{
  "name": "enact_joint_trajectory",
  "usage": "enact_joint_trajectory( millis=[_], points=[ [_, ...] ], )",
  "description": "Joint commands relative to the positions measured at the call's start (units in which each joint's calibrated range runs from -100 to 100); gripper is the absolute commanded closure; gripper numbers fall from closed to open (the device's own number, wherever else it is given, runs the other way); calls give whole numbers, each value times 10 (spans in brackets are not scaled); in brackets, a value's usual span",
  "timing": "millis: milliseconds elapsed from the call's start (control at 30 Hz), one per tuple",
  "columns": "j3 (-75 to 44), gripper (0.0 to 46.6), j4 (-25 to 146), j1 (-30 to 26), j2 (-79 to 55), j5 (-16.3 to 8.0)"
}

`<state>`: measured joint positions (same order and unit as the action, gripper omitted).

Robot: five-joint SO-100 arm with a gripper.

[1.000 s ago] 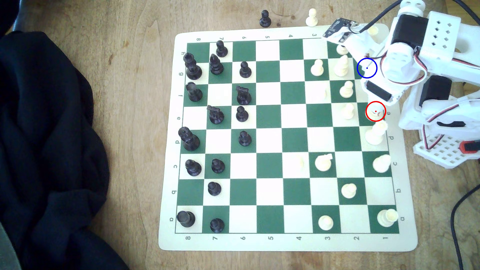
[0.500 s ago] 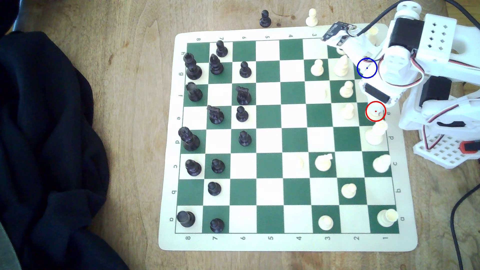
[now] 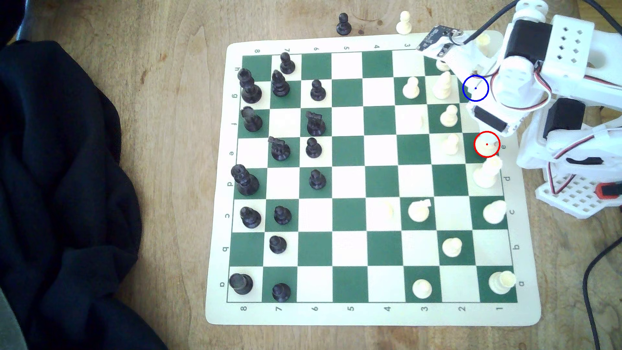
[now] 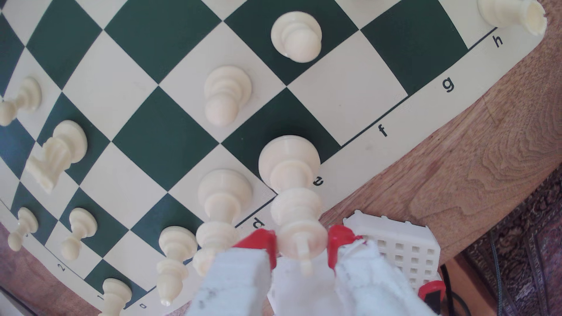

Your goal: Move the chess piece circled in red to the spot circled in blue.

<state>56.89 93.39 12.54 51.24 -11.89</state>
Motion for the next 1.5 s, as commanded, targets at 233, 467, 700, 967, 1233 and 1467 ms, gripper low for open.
enact_joint_trajectory(
  millis=[233, 467, 700, 967, 1233, 1467],
  points=[
    [-156, 464, 53, 67, -12, 24],
    [-163, 464, 33, 163, -17, 68],
    [-148, 464, -12, 218, -44, 93],
    [-136, 464, -55, 253, -90, 111],
    [-132, 464, -89, 279, -138, 126],
    [-117, 464, -121, 290, -165, 134]
  ],
)
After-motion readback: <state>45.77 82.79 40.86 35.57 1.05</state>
